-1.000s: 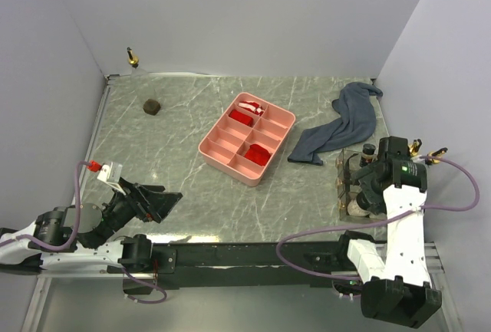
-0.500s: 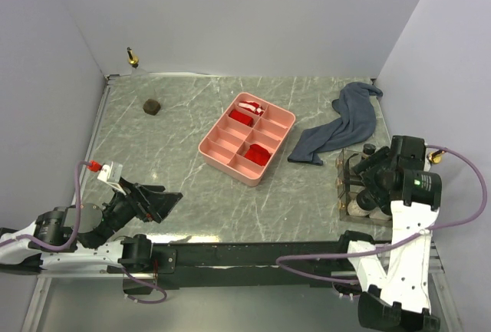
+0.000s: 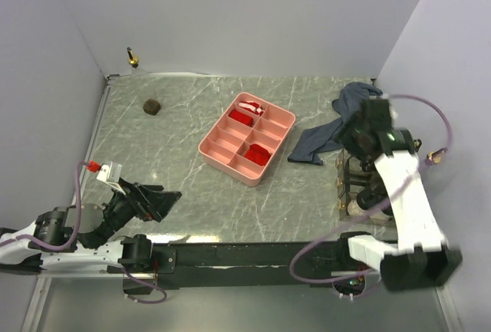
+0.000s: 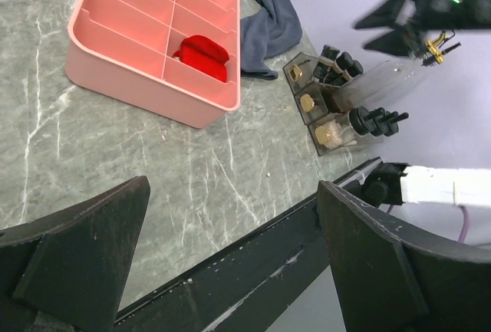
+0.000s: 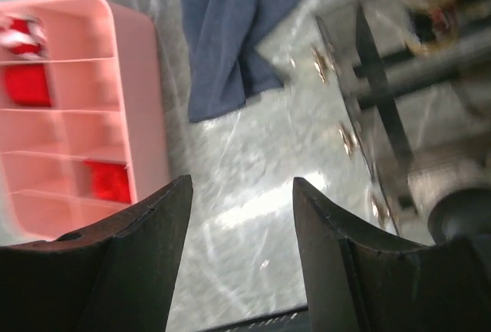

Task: Organize the condiment bottles
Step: Adjust the bottle in the storage box.

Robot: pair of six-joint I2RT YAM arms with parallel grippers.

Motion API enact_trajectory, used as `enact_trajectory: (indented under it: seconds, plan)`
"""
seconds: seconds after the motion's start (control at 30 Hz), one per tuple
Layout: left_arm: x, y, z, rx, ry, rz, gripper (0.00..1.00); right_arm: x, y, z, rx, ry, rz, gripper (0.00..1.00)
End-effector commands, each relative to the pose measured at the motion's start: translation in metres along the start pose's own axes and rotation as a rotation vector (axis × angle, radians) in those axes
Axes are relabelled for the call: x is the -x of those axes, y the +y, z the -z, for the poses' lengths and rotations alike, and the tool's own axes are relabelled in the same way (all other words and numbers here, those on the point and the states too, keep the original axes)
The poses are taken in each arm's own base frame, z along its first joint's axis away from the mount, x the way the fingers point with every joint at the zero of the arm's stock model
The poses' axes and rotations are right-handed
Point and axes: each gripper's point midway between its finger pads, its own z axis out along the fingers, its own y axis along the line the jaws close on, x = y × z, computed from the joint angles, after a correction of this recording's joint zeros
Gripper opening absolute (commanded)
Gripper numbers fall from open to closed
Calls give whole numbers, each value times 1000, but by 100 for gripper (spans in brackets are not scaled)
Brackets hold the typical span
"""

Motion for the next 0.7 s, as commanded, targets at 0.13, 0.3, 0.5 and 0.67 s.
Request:
enact_trajectory:
  seconds: [0.13, 0.3, 0.5, 0.67]
  plan:
    - [5, 5, -1, 44, -24, 27, 97, 57, 31, -75, -373, -109, 361, 54]
    - [5, 7, -2, 51, -30, 27, 97, 66, 29, -121, -495, -63, 527, 52]
    - [4, 7, -4, 63, -30, 12, 97, 53, 7, -159, -546, 63, 615, 50]
    - [3, 6, -5, 63, -28, 3, 97, 33, -19, -170, -618, 129, 633, 46]
